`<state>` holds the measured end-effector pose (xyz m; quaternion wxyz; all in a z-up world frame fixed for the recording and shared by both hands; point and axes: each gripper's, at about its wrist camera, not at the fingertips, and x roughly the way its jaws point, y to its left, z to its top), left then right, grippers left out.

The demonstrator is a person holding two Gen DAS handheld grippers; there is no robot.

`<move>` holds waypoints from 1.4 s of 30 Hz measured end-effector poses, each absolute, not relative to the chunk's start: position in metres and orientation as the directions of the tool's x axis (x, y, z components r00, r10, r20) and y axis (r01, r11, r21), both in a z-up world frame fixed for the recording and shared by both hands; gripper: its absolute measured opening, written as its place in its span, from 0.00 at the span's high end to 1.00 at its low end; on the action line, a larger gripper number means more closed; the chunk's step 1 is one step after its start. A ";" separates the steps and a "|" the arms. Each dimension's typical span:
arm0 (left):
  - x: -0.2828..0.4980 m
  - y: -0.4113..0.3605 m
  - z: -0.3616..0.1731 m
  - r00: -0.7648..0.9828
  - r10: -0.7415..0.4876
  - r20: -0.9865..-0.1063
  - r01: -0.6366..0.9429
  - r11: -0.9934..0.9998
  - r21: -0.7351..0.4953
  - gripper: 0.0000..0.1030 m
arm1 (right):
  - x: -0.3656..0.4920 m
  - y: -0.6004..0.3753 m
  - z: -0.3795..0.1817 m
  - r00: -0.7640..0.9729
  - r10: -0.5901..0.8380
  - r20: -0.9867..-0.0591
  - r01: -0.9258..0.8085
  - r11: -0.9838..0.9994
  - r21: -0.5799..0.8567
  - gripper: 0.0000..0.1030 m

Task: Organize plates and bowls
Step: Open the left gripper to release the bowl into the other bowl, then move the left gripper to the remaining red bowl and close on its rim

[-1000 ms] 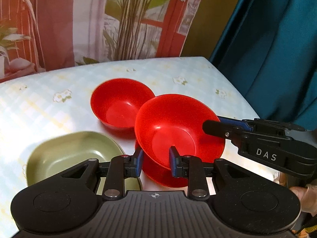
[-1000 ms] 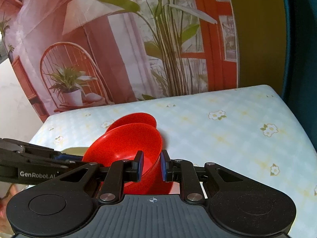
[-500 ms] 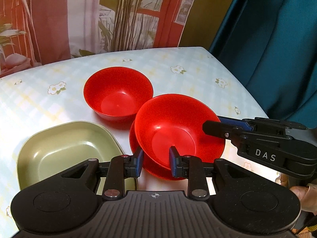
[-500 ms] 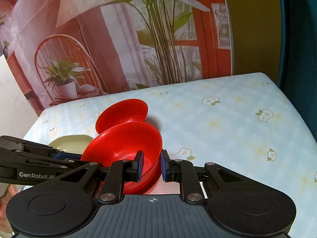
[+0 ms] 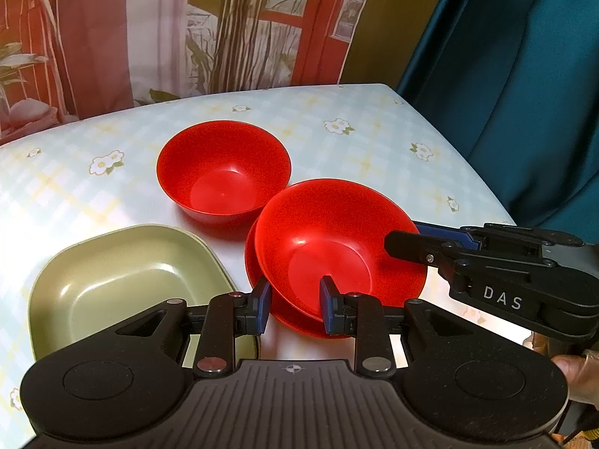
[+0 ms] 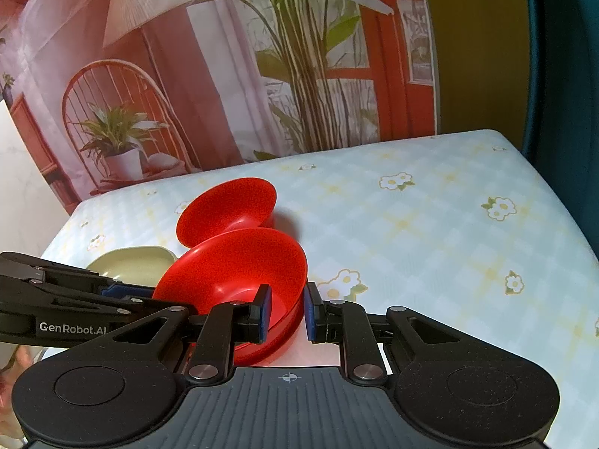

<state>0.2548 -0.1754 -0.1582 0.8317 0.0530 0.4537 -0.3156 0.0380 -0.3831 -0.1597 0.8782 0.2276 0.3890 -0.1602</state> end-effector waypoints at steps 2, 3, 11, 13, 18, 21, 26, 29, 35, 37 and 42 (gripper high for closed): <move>0.255 -0.175 -0.158 0.390 -0.477 -0.788 0.573 0.795 -0.197 0.72 | 0.038 -0.383 -0.160 0.646 -0.104 -0.756 0.457 0.846 0.275 0.83; 0.255 -0.175 -0.158 0.391 -0.477 -0.788 0.573 0.795 -0.197 0.72 | 0.038 -0.383 -0.160 0.646 -0.103 -0.756 0.457 0.846 0.275 0.83; 0.254 -0.175 -0.158 0.391 -0.475 -0.788 0.575 0.795 -0.194 0.72 | 0.038 -0.383 -0.161 0.644 -0.105 -0.758 0.462 0.843 0.276 0.83; 0.254 -0.175 -0.158 0.391 -0.476 -0.788 0.574 0.795 -0.196 0.72 | 0.038 -0.383 -0.161 0.644 -0.104 -0.758 0.461 0.843 0.277 0.83; 0.254 -0.175 -0.158 0.391 -0.476 -0.788 0.571 0.796 -0.198 0.72 | 0.039 -0.384 -0.163 0.640 -0.102 -0.762 0.462 0.843 0.276 0.83; 0.254 -0.176 -0.158 0.392 -0.476 -0.787 0.572 0.797 -0.197 0.72 | 0.039 -0.385 -0.165 0.637 -0.100 -0.764 0.465 0.841 0.277 0.83; 0.253 -0.175 -0.158 0.399 -0.474 -0.785 0.579 0.794 -0.185 0.70 | 0.040 -0.386 -0.167 0.632 -0.101 -0.769 0.468 0.841 0.273 0.83; 0.253 -0.171 -0.156 0.417 -0.459 -0.785 0.565 0.807 -0.172 0.54 | 0.041 -0.385 -0.168 0.627 -0.109 -0.771 0.471 0.841 0.265 0.82; 0.255 -0.165 -0.146 0.447 -0.472 -0.760 0.558 0.811 -0.175 0.52 | 0.044 -0.386 -0.168 0.626 -0.118 -0.771 0.473 0.843 0.255 0.78; 0.255 -0.164 -0.141 0.462 -0.471 -0.752 0.558 0.813 -0.166 0.52 | 0.046 -0.387 -0.166 0.630 -0.120 -0.767 0.471 0.845 0.253 0.77; 0.260 -0.158 -0.129 0.494 -0.468 -0.733 0.533 0.829 -0.169 0.52 | 0.053 -0.391 -0.157 0.648 -0.128 -0.751 0.469 0.844 0.261 0.68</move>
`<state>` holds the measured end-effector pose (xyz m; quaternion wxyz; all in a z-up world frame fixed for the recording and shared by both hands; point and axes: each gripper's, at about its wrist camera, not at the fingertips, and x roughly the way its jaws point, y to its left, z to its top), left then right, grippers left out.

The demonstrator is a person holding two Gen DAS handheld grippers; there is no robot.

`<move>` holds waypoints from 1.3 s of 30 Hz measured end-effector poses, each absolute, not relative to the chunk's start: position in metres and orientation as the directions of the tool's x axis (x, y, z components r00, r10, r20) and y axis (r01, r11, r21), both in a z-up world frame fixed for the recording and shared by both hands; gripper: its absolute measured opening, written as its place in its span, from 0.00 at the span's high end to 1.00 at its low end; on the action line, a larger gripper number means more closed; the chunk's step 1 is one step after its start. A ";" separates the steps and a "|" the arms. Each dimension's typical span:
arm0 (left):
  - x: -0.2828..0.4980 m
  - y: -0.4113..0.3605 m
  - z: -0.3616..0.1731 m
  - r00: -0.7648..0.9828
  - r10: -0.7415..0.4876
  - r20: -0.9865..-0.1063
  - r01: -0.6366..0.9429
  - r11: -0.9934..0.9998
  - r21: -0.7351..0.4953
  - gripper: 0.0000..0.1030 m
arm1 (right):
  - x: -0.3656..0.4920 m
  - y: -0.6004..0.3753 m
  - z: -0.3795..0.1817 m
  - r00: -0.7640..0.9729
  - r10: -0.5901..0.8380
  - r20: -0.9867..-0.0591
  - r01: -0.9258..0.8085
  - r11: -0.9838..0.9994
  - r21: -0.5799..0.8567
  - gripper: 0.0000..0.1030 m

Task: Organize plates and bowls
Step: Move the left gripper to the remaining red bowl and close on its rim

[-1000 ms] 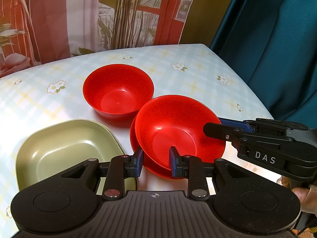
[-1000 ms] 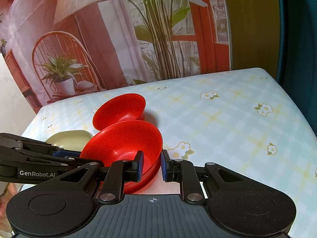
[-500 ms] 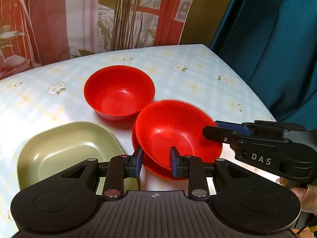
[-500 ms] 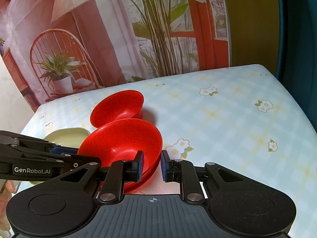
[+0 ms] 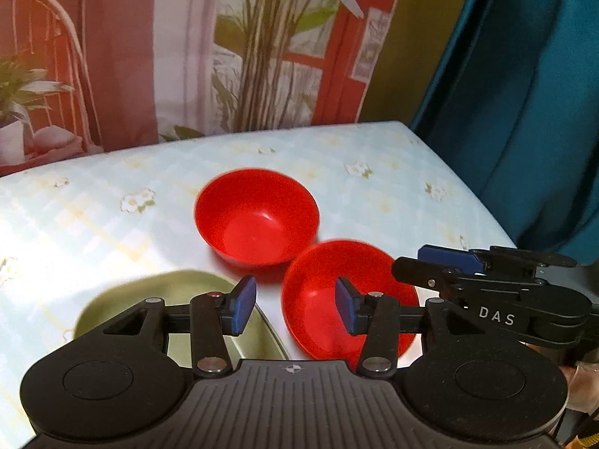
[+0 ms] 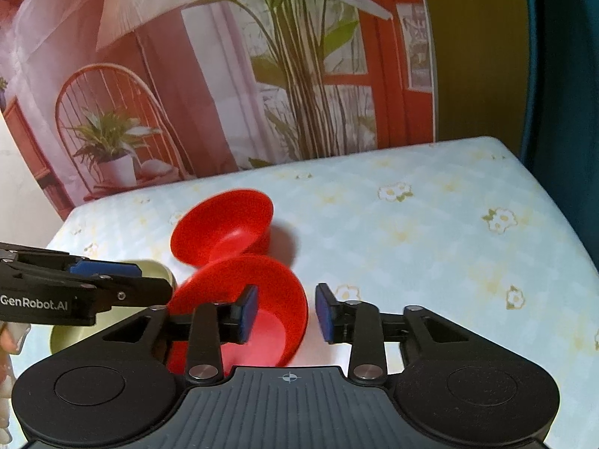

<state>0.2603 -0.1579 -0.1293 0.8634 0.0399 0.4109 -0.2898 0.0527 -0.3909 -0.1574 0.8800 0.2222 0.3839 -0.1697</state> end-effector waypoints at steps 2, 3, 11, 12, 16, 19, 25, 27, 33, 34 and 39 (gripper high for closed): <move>0.263 -0.155 -0.126 0.512 -0.456 -0.728 0.522 0.838 -0.158 0.52 | 0.056 -0.393 -0.154 0.653 -0.131 -0.746 0.468 0.844 0.262 0.66; 0.265 -0.153 -0.124 0.520 -0.451 -0.725 0.515 0.843 -0.155 0.52 | 0.058 -0.394 -0.152 0.656 -0.131 -0.744 0.467 0.844 0.264 0.66; 0.289 -0.138 -0.107 0.587 -0.416 -0.695 0.449 0.881 -0.148 0.52 | 0.078 -0.403 -0.135 0.683 -0.135 -0.718 0.436 0.864 0.252 0.63; 0.290 -0.138 -0.105 0.593 -0.414 -0.690 0.448 0.882 -0.144 0.52 | 0.080 -0.404 -0.134 0.685 -0.137 -0.715 0.433 0.866 0.249 0.63; 0.297 -0.138 -0.098 0.620 -0.410 -0.669 0.441 0.887 -0.135 0.52 | 0.091 -0.407 -0.129 0.693 -0.144 -0.706 0.423 0.874 0.237 0.63; 0.302 -0.139 -0.094 0.633 -0.409 -0.657 0.435 0.890 -0.135 0.52 | 0.099 -0.409 -0.128 0.698 -0.146 -0.701 0.417 0.878 0.233 0.63; 0.313 -0.141 -0.101 0.631 -0.408 -0.660 0.430 0.892 -0.140 0.52 | 0.113 -0.410 -0.134 0.696 -0.144 -0.704 0.409 0.885 0.222 0.63; 0.317 -0.142 -0.107 0.623 -0.407 -0.668 0.429 0.892 -0.143 0.52 | 0.116 -0.411 -0.139 0.691 -0.140 -0.709 0.410 0.884 0.225 0.63; 0.329 -0.145 -0.129 0.588 -0.403 -0.701 0.425 0.891 -0.157 0.52 | 0.124 -0.415 -0.159 0.674 -0.112 -0.730 0.424 0.868 0.258 0.63; 0.331 -0.146 -0.132 0.582 -0.403 -0.706 0.425 0.891 -0.159 0.52 | 0.126 -0.416 -0.162 0.672 -0.107 -0.733 0.423 0.868 0.261 0.63; 0.341 -0.149 -0.148 0.559 -0.399 -0.727 0.419 0.892 -0.168 0.52 | 0.138 -0.416 -0.175 0.662 -0.090 -0.744 0.418 0.868 0.268 0.63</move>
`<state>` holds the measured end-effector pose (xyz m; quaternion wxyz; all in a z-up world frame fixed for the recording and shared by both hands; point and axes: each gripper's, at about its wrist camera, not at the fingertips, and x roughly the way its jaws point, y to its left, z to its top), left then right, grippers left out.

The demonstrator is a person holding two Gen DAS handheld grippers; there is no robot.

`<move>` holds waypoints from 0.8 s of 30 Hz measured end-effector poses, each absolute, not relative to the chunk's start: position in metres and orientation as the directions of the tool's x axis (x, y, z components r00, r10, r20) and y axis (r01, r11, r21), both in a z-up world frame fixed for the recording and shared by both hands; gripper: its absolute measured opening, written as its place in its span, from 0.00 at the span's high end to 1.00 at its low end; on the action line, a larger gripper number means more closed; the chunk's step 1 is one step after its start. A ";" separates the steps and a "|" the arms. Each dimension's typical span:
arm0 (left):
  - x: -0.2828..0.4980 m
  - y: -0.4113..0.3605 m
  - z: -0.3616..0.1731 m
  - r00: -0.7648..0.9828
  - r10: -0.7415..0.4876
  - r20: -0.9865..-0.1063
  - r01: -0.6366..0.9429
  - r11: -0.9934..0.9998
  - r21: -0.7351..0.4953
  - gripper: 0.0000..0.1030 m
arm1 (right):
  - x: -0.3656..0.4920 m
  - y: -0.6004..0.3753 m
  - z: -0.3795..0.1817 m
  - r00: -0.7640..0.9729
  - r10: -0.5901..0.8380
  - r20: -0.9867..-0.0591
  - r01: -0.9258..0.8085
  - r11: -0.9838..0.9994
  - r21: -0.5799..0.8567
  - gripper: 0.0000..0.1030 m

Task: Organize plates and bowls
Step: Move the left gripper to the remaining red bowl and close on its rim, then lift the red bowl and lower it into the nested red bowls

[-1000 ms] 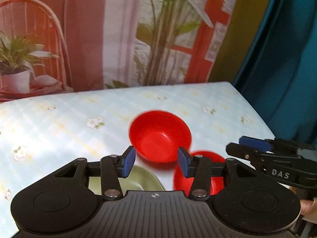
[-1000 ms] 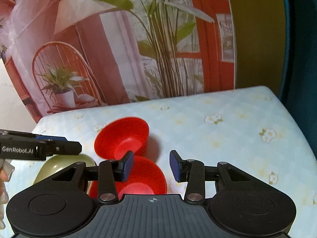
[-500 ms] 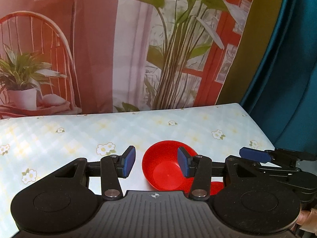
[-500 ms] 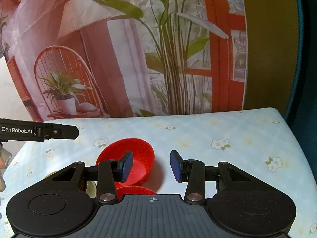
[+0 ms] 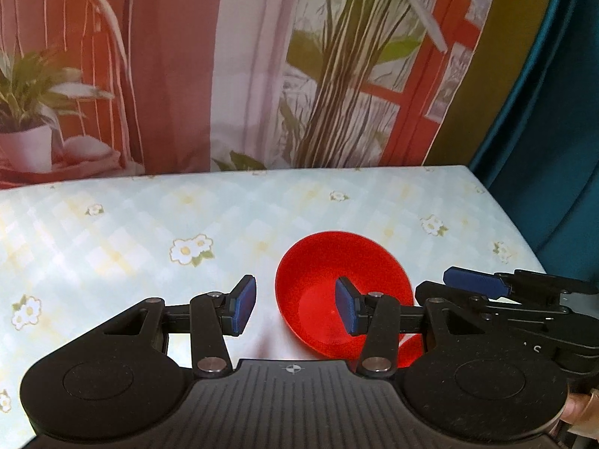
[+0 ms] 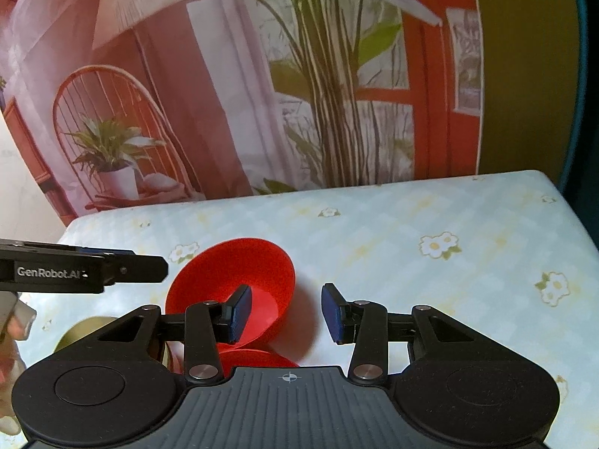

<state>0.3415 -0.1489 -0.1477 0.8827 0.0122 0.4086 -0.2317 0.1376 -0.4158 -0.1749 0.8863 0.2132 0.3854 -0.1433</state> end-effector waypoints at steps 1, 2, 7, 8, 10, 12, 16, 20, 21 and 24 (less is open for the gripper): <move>0.344 -0.149 -0.152 0.551 -0.398 -0.733 0.417 0.893 -0.172 0.52 | 0.140 -0.416 -0.177 0.660 -0.086 -0.746 0.417 0.868 0.269 0.63; 0.345 -0.150 -0.155 0.546 -0.398 -0.737 0.416 0.893 -0.174 0.52 | 0.141 -0.416 -0.180 0.658 -0.081 -0.749 0.415 0.869 0.271 0.63; 0.351 -0.153 -0.167 0.521 -0.406 -0.751 0.422 0.887 -0.186 0.53 | 0.151 -0.417 -0.192 0.644 -0.060 -0.762 0.408 0.870 0.277 0.67; 0.352 -0.154 -0.169 0.518 -0.405 -0.753 0.422 0.887 -0.186 0.53 | 0.153 -0.417 -0.194 0.642 -0.056 -0.765 0.406 0.871 0.277 0.68; 0.354 -0.155 -0.174 0.509 -0.407 -0.758 0.422 0.886 -0.192 0.53 | 0.157 -0.416 -0.198 0.636 -0.049 -0.771 0.402 0.873 0.277 0.69; 0.355 -0.155 -0.178 0.501 -0.412 -0.761 0.423 0.884 -0.200 0.53 | 0.158 -0.416 -0.201 0.631 -0.043 -0.775 0.402 0.872 0.279 0.71; 0.356 -0.159 -0.185 0.485 -0.416 -0.769 0.431 0.879 -0.205 0.64 | 0.161 -0.416 -0.206 0.621 -0.030 -0.783 0.400 0.871 0.284 0.78; 0.355 -0.161 -0.186 0.504 -0.407 -0.762 0.434 0.882 -0.184 0.85 | 0.161 -0.416 -0.207 0.623 -0.023 -0.782 0.398 0.870 0.291 0.86; 0.355 -0.160 -0.185 0.506 -0.408 -0.760 0.434 0.882 -0.185 0.86 | 0.160 -0.416 -0.207 0.623 -0.029 -0.782 0.400 0.870 0.287 0.86; 0.353 -0.159 -0.181 0.515 -0.413 -0.751 0.436 0.881 -0.185 0.87 | 0.158 -0.419 -0.205 0.637 -0.029 -0.771 0.409 0.860 0.305 0.87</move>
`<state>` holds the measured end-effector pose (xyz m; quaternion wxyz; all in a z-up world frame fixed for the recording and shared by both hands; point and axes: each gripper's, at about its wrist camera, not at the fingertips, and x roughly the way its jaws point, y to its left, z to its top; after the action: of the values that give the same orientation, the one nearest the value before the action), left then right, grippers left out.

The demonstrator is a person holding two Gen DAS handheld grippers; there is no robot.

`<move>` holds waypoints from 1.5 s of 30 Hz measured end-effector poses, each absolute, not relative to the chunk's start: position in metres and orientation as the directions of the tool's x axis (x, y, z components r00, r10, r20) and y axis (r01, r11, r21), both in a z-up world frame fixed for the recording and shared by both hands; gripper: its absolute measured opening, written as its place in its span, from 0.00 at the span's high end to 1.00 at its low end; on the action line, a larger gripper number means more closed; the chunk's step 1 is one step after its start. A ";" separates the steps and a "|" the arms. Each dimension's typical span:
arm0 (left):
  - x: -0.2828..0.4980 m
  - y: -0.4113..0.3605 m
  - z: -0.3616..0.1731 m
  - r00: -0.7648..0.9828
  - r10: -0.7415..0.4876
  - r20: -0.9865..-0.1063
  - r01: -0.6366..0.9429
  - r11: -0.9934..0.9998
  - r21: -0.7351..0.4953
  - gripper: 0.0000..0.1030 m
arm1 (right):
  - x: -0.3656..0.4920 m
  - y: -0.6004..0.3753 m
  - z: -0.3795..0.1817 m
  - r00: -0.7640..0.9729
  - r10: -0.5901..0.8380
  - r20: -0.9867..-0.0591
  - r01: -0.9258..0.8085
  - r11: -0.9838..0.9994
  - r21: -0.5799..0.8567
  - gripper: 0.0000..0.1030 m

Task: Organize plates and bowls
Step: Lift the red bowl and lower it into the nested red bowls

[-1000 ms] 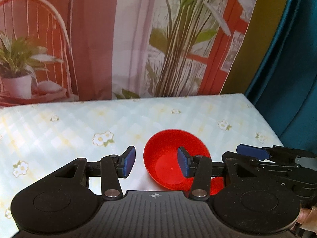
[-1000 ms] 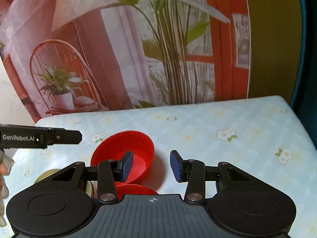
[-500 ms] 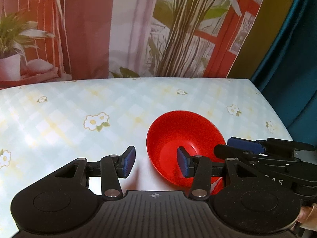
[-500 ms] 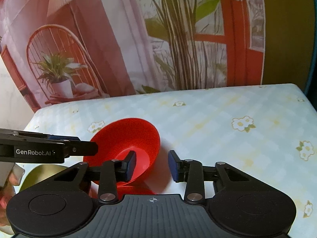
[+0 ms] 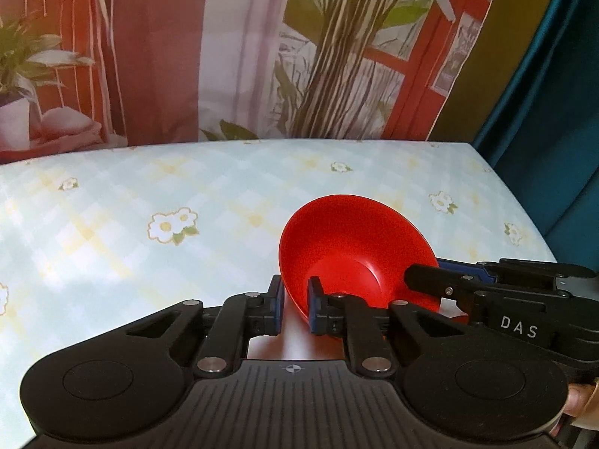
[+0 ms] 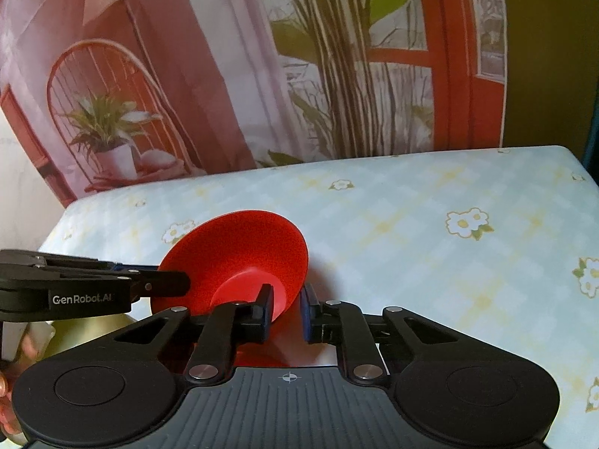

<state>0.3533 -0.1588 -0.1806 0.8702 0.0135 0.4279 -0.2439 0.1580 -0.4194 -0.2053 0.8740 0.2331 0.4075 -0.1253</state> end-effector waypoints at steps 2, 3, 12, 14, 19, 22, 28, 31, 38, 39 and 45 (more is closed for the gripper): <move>0.351 -0.160 -0.174 0.528 -0.408 -0.745 0.439 0.882 -0.173 0.86 | 0.157 -0.420 -0.202 0.646 -0.031 -0.763 0.409 0.858 0.311 0.87; 0.349 -0.160 -0.171 0.534 -0.407 -0.741 0.440 0.882 -0.168 0.87 | 0.157 -0.419 -0.200 0.651 -0.036 -0.758 0.407 0.859 0.309 0.87; 0.329 -0.157 -0.150 0.563 -0.414 -0.715 0.450 0.879 -0.155 0.86 | 0.150 -0.418 -0.173 0.683 -0.057 -0.728 0.401 0.862 0.309 0.87; 0.324 -0.155 -0.145 0.567 -0.417 -0.710 0.453 0.878 -0.153 0.86 | 0.147 -0.416 -0.167 0.688 -0.062 -0.723 0.400 0.864 0.306 0.87; 0.310 -0.152 -0.136 0.572 -0.427 -0.700 0.465 0.872 -0.152 0.86 | 0.137 -0.411 -0.153 0.698 -0.071 -0.712 0.395 0.868 0.301 0.87; 0.300 -0.150 -0.132 0.574 -0.431 -0.696 0.471 0.869 -0.149 0.85 | 0.130 -0.407 -0.146 0.701 -0.078 -0.709 0.395 0.870 0.295 0.87; 0.284 -0.145 -0.128 0.571 -0.438 -0.694 0.485 0.862 -0.144 0.85 | 0.117 -0.397 -0.135 0.705 -0.088 -0.704 0.395 0.873 0.287 0.87; 0.275 -0.143 -0.127 0.570 -0.442 -0.693 0.493 0.858 -0.142 0.84 | 0.109 -0.393 -0.131 0.705 -0.092 -0.703 0.397 0.873 0.283 0.87; 0.256 -0.141 -0.128 0.557 -0.454 -0.695 0.504 0.850 -0.152 0.83 | 0.090 -0.383 -0.125 0.699 -0.103 -0.708 0.400 0.876 0.268 0.87; 0.253 -0.141 -0.128 0.554 -0.456 -0.697 0.505 0.849 -0.154 0.83 | 0.087 -0.382 -0.124 0.698 -0.103 -0.709 0.401 0.877 0.267 0.87; 0.243 -0.140 -0.132 0.535 -0.462 -0.708 0.501 0.847 -0.175 0.83 | 0.073 -0.376 -0.124 0.697 -0.102 -0.710 0.401 0.876 0.268 0.87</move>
<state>0.2433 -0.1399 -0.1323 0.8756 0.0247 0.3963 -0.2751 0.0727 -0.3765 -0.1237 0.8979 0.2058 0.3631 -0.1403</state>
